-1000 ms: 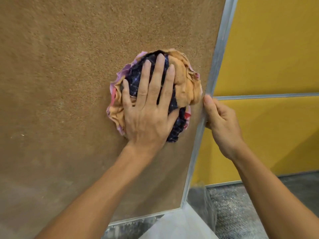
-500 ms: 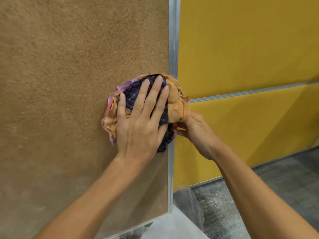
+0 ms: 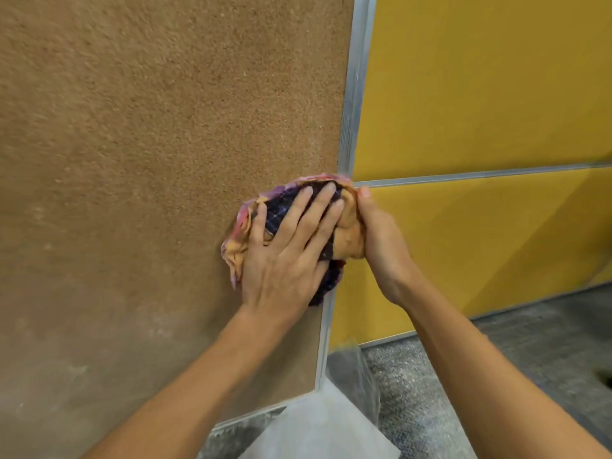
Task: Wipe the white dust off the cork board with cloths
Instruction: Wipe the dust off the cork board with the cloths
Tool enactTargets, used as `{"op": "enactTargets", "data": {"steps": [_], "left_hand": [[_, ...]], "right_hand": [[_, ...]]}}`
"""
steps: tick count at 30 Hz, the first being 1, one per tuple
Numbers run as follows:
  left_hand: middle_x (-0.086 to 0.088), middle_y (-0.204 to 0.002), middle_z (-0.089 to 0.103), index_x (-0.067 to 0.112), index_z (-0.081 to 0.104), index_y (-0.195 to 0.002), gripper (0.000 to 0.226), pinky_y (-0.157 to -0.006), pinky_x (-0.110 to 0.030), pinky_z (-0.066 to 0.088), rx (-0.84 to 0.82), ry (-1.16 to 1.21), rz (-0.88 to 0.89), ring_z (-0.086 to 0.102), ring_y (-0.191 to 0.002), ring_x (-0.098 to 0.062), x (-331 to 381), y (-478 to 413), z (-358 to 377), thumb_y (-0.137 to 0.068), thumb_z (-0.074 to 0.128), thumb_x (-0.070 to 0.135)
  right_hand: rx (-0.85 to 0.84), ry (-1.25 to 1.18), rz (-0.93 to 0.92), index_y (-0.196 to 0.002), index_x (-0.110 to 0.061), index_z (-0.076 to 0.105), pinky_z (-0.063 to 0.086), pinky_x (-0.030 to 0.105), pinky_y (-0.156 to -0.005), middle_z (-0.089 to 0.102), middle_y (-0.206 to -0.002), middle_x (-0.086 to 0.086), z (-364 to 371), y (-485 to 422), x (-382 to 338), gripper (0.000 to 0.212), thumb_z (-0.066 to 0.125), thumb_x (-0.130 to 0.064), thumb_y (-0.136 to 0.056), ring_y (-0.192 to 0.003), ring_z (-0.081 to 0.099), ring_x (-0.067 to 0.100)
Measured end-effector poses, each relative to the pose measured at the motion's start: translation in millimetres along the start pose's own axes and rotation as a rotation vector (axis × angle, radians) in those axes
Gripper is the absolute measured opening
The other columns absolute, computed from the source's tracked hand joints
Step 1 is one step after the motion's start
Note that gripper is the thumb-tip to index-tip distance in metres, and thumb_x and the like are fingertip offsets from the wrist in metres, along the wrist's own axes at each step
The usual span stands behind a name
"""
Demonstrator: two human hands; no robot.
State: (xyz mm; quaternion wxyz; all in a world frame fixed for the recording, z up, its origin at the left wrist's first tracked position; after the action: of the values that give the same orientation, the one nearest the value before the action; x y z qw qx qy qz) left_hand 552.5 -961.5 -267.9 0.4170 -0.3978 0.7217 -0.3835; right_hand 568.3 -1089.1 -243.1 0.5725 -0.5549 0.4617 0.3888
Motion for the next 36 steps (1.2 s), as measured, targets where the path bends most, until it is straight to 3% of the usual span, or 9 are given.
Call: {"op": "enactTargets", "data": {"steps": [5,7,10,16,21,25,28,33,36], "left_hand": [[-0.001,-0.168,0.024,0.017,0.027,-0.162,0.072,-0.121,-0.048,0.017,-0.083,0.018,0.199,0.021,-0.155,-0.018,12.2,55.8,20.2,-0.098,0.054,0.037],[0.001,-0.167,0.029,0.018,0.032,-0.160,0.071,-0.119,-0.045,0.020,-0.158,-0.014,0.370,0.025,-0.154,-0.014,5.0,102.2,23.8,-0.096,0.057,0.037],[0.001,-0.167,0.027,0.016,0.030,-0.160,0.069,-0.123,-0.042,0.014,-0.225,-0.063,0.501,0.027,-0.153,-0.014,-5.6,134.7,22.6,-0.097,0.056,0.026],[0.006,-0.170,0.018,0.020,0.024,-0.162,0.064,-0.123,-0.045,0.012,-0.159,0.046,0.166,0.012,-0.156,-0.013,24.1,123.6,32.3,-0.103,0.047,0.025],[0.006,-0.172,0.007,0.019,0.013,-0.164,0.085,-0.112,-0.040,0.027,-0.460,0.186,0.236,0.007,-0.157,-0.012,43.2,178.6,50.7,-0.095,0.061,0.026],[0.008,-0.171,0.014,0.022,0.025,-0.162,0.089,-0.125,-0.037,0.009,-0.534,0.298,0.170,0.015,-0.156,-0.007,33.0,177.8,40.2,-0.085,0.067,0.034],[0.006,-0.171,0.015,0.019,0.025,-0.162,0.092,-0.126,-0.038,0.008,-0.555,0.350,0.150,0.011,-0.157,-0.009,30.1,173.9,31.6,-0.081,0.067,0.028],[-0.004,-0.166,0.029,0.007,0.039,-0.155,0.069,-0.124,-0.042,0.026,-0.436,0.514,0.104,0.023,-0.156,-0.019,9.9,163.1,1.2,-0.088,0.053,0.003],[-0.007,-0.159,0.042,0.007,0.049,-0.149,0.057,-0.117,-0.050,0.035,-0.214,0.458,-0.106,0.036,-0.150,-0.025,-26.5,149.7,-34.6,-0.092,0.049,-0.001]], "right_hand": [[0.185,0.151,-0.102,-0.101,-0.005,0.071,0.054,0.050,-0.086,0.075,-0.098,0.014,3.7,2.5,10.0,0.060,0.032,-0.051,-0.108,-0.090,0.068,0.016],[0.208,0.216,-0.163,-0.106,-0.015,0.071,0.053,0.050,-0.087,0.073,-0.099,0.002,10.5,11.5,21.0,0.052,0.031,-0.050,-0.108,-0.098,0.068,0.016],[0.243,0.278,-0.183,-0.094,-0.021,0.058,0.044,0.039,-0.074,0.059,-0.081,-0.012,18.5,31.7,42.3,0.036,0.032,-0.038,-0.111,-0.076,0.052,0.002],[0.341,0.141,-0.067,-0.106,-0.023,0.068,0.050,0.031,-0.087,0.072,-0.100,-0.007,23.5,46.8,88.9,0.037,0.033,-0.034,-0.112,-0.096,0.065,0.009],[0.532,0.227,-0.009,-0.118,-0.029,0.065,0.046,0.027,-0.094,0.068,-0.112,-0.016,20.8,76.3,113.9,0.039,0.030,-0.044,-0.108,-0.112,0.062,0.005],[0.698,0.204,0.432,-0.095,-0.016,0.063,0.048,0.041,-0.081,0.067,-0.095,0.002,38.1,139.7,179.1,0.048,0.039,-0.057,-0.100,-0.096,0.063,0.025],[0.457,-0.218,0.761,-0.123,-0.024,0.061,0.051,0.044,-0.094,0.069,-0.117,-0.003,76.4,160.3,220.0,0.063,0.043,-0.075,-0.092,-0.109,0.065,0.016],[0.389,-0.260,0.468,-0.134,-0.036,0.051,0.055,0.041,-0.101,0.067,-0.128,-0.005,97.2,143.4,211.3,0.050,0.058,-0.057,-0.090,-0.113,0.068,0.007],[0.481,-0.075,0.306,-0.143,-0.038,0.042,0.053,0.035,-0.102,0.049,-0.137,-0.003,105.1,144.3,198.1,0.070,0.061,-0.072,-0.085,-0.128,0.056,0.011]]}}
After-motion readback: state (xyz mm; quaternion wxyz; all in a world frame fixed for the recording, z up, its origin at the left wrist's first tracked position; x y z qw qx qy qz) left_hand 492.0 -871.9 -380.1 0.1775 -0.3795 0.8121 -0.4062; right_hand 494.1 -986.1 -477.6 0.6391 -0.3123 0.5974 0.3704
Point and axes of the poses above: each hand's wrist, its own y-axis away from the middle knuckle, its own z-axis out of the palm, x = y × z, the point moved 6 cm from there along -y, towards the middle knuckle
